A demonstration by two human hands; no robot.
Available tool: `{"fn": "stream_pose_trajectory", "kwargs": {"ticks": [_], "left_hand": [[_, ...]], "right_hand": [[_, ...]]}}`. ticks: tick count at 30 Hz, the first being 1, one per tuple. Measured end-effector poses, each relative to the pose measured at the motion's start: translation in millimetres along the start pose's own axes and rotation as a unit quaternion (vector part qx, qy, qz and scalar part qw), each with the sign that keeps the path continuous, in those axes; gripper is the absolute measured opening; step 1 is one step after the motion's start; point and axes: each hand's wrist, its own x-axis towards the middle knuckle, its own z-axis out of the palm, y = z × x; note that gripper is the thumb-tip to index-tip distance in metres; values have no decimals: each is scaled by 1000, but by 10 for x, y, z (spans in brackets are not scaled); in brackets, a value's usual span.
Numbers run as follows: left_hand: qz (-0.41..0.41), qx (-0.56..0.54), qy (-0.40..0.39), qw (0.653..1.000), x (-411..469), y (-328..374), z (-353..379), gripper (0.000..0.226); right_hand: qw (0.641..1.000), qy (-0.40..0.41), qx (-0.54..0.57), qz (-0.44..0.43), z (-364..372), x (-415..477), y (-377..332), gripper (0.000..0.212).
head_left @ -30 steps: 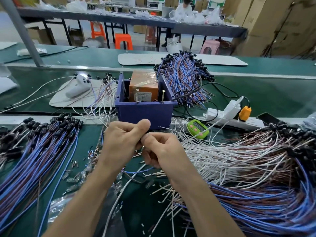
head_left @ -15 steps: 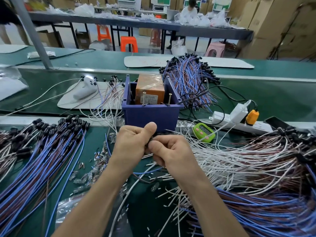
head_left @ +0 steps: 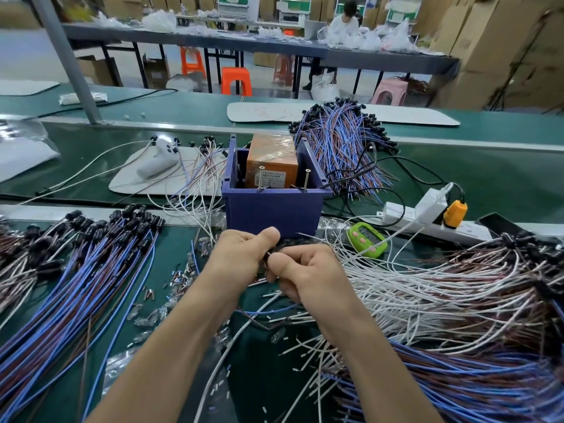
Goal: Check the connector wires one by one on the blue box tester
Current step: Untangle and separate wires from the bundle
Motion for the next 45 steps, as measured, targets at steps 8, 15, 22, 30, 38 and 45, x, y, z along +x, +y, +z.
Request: {"fn": "stream_pose_trajectory", "kwargs": {"ticks": [8,15,22,30,38,45], "left_hand": [[37,279,143,949,77,72,-411,65],[-10,89,-16,996,18,0,61,20],[15,105,107,989,130,-37,-186,34],[-1,265,250,931,192,-26,-999,23],[-18,422,152,894,220,-70,-858,28],[16,505,165,847,210,-87,-838,9]], "right_hand": [[997,-44,-36,60,-50,-37,-29,28],[974,-163,-99,120,16,-90,-62,21],[968,-176,-116,138,-3,-105,-108,23],[963,-194,-134,129,-12,-96,-61,27],[965,-192,-116,134,-9,-81,-53,26],[967,-186,-117,125,-2,-74,-22,25]]}}
